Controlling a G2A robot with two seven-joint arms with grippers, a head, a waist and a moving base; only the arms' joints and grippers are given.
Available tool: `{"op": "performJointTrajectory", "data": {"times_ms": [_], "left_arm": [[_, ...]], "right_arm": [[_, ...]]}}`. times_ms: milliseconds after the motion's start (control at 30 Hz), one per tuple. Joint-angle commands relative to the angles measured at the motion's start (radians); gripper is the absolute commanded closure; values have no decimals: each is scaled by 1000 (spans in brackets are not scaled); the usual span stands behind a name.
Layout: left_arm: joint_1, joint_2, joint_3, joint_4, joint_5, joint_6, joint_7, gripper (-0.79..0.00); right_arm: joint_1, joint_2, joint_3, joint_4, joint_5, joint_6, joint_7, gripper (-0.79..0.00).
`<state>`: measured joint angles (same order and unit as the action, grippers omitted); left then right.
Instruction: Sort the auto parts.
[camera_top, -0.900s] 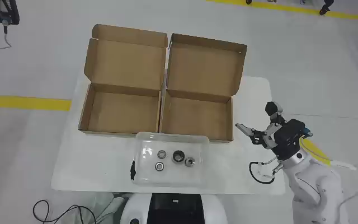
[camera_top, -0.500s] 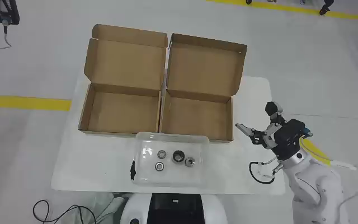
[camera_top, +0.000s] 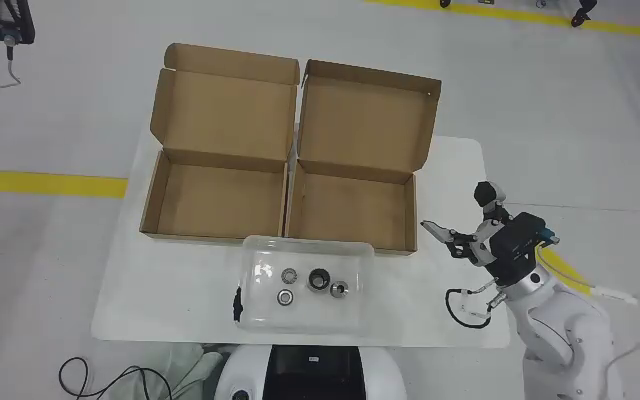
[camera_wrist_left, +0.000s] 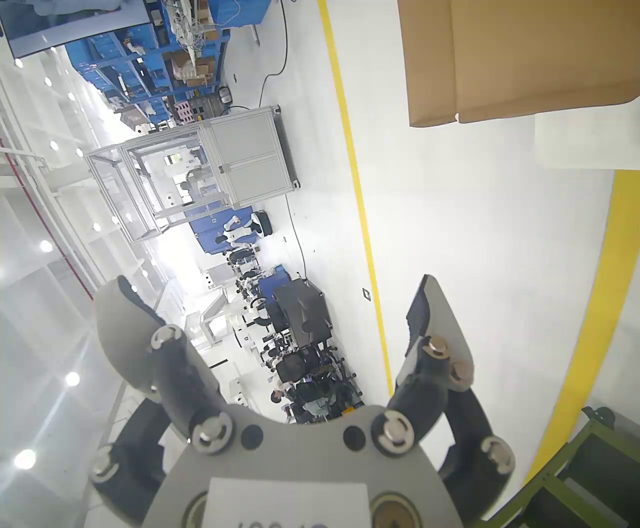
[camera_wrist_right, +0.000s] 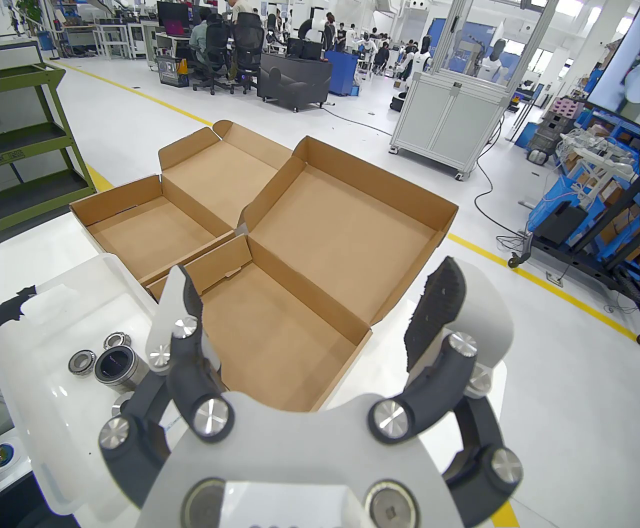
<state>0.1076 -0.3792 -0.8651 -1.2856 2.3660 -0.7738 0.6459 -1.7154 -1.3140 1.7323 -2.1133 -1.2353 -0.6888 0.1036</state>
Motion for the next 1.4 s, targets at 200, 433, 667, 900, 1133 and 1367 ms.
{"op": "performJointTrajectory", "data": {"times_ms": [200,433,667,900,1133,1367], "left_arm": [[0,0,0,0,0,0,0,-785],[0,0,0,0,0,0,0,-785],[0,0,0,0,0,0,0,-785],[0,0,0,0,0,0,0,-785],[0,0,0,0,0,0,0,-785],[0,0,0,0,0,0,0,-785]], "right_arm": [[3,5,-27,-9,-49,-14,26,-785],[30,18,-94,3,-98,-88,108,-785],[62,29,-172,37,-103,-150,215,-785],[99,39,-257,54,-122,-190,318,-785],[126,43,-337,104,-61,-195,354,-785],[179,50,-425,128,-69,-213,453,-785]]}}
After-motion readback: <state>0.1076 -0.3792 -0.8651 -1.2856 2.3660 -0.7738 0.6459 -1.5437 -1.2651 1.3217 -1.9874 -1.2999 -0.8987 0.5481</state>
